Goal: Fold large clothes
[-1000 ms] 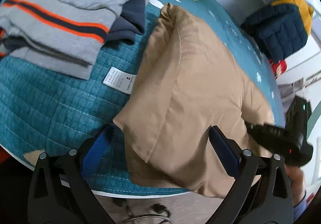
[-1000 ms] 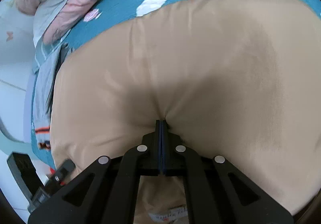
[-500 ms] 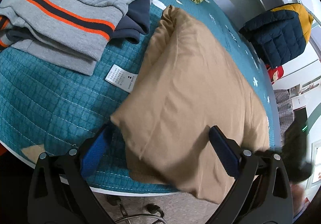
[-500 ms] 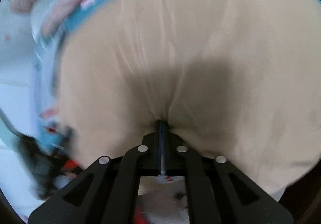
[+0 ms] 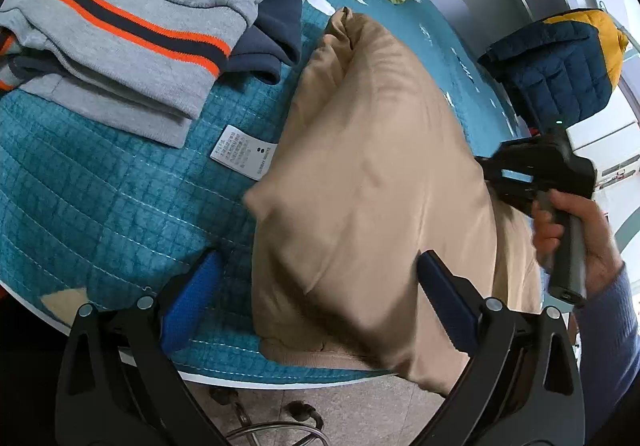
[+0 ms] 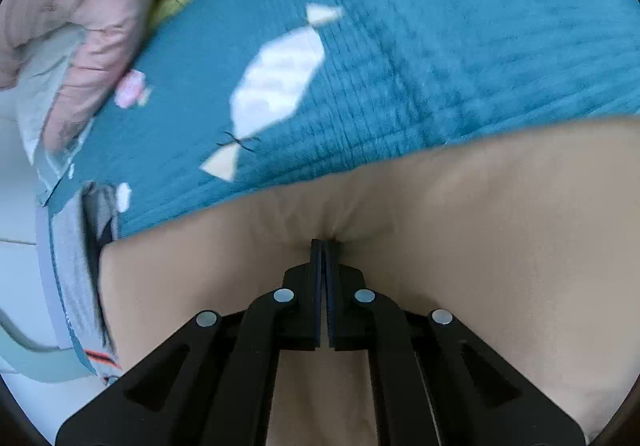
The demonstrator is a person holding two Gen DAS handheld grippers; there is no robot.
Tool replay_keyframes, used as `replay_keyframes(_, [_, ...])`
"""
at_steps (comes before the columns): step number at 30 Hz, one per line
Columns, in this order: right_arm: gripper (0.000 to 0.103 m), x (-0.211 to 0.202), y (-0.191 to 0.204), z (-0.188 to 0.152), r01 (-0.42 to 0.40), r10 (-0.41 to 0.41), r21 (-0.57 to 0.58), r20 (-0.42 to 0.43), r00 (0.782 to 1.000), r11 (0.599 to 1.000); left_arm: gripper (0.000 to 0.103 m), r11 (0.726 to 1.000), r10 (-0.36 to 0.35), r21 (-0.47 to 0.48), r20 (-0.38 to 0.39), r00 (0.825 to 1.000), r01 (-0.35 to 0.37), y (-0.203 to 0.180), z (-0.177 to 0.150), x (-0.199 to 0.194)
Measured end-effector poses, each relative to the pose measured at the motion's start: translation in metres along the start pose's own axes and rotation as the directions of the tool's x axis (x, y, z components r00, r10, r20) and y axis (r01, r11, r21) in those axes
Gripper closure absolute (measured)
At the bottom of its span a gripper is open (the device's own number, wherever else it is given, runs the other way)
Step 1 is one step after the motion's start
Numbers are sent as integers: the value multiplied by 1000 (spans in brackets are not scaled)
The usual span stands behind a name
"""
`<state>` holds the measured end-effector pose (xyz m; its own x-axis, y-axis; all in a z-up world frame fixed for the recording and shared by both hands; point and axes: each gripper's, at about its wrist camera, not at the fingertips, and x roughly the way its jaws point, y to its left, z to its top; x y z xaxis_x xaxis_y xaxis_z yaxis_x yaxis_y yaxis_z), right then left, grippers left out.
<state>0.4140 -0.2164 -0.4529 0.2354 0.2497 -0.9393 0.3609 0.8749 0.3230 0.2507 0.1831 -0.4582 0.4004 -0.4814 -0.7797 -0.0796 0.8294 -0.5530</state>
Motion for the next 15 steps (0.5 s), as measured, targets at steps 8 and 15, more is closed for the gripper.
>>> replay_keyframes(8, [103,-29,-16,-64,-156,158,20,-109,981,987,5,1000,27,10,-9,1000,-26,-4,2,5])
replay_keyframes(15, [103,-16,-20,-117,-108,107,-64,-25,994,992,5,996,72,57,-9,997,-72,-12,1,10])
